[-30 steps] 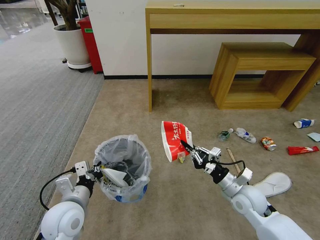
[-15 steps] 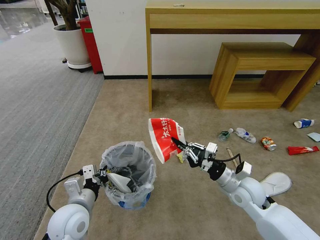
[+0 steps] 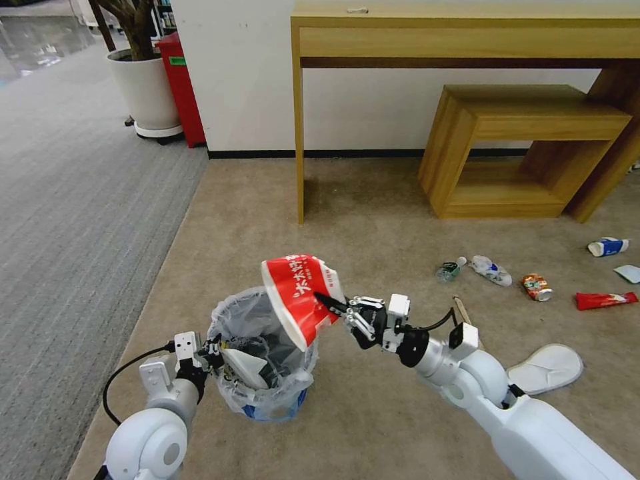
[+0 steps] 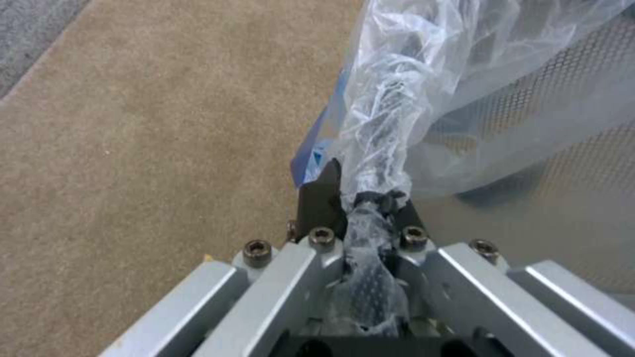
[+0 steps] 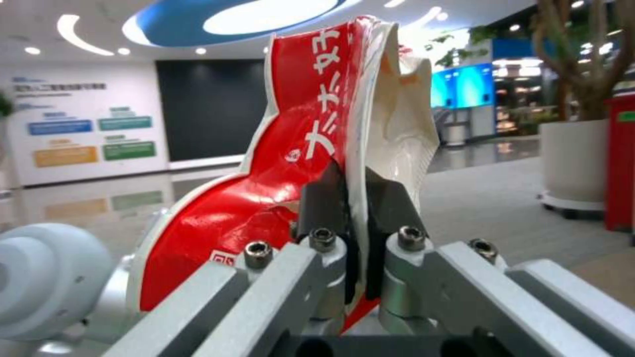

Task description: Pick up the trash bin and place the garbage on the floor into it.

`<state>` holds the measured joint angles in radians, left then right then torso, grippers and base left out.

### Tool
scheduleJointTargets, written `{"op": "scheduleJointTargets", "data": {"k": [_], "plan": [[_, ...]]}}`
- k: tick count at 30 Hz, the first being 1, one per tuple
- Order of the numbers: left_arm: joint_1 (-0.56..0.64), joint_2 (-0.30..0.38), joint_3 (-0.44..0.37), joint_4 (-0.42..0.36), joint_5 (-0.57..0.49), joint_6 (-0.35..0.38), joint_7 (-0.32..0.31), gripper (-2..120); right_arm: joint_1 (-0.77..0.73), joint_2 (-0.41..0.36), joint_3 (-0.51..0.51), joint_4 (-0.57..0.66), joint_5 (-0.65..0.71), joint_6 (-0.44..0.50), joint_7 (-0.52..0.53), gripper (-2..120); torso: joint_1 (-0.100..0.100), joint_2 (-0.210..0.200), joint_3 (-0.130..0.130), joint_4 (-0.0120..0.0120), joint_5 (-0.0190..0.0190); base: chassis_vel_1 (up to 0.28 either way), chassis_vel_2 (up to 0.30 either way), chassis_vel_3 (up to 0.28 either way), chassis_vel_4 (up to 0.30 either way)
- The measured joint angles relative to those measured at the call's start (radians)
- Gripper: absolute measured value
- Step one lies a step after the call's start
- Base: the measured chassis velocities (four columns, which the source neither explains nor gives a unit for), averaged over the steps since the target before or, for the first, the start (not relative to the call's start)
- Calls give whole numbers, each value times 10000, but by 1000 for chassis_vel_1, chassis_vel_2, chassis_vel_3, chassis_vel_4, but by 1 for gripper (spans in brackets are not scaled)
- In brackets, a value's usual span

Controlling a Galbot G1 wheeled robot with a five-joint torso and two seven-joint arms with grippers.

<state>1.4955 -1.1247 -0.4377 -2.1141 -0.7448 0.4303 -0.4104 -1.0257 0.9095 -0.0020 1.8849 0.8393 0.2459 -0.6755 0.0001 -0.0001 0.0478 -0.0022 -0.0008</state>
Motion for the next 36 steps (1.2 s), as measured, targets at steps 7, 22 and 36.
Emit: {"op": "scheduleJointTargets", "data": {"k": [7, 22, 36], "plan": [[-66, -13, 64, 76, 10, 0, -8, 1, 637, 20, -993, -155, 229, 3, -47, 0, 0, 0, 0, -1, -1, 0, 0, 0, 0], [-62, -62, -6, 55, -32, 4, -47, 1, 2001, 186, -2938, -741, 398, 53, -2, 0, 0, 0, 0, -2, -1, 0, 0, 0, 0], [83, -61, -178, -250, -127, 15, -66, 1, 2397, 391, -3475, -1194, 362, 137, -61, 0, 0, 0, -1, 0, 0, 0, 0, 0, 0]]}}
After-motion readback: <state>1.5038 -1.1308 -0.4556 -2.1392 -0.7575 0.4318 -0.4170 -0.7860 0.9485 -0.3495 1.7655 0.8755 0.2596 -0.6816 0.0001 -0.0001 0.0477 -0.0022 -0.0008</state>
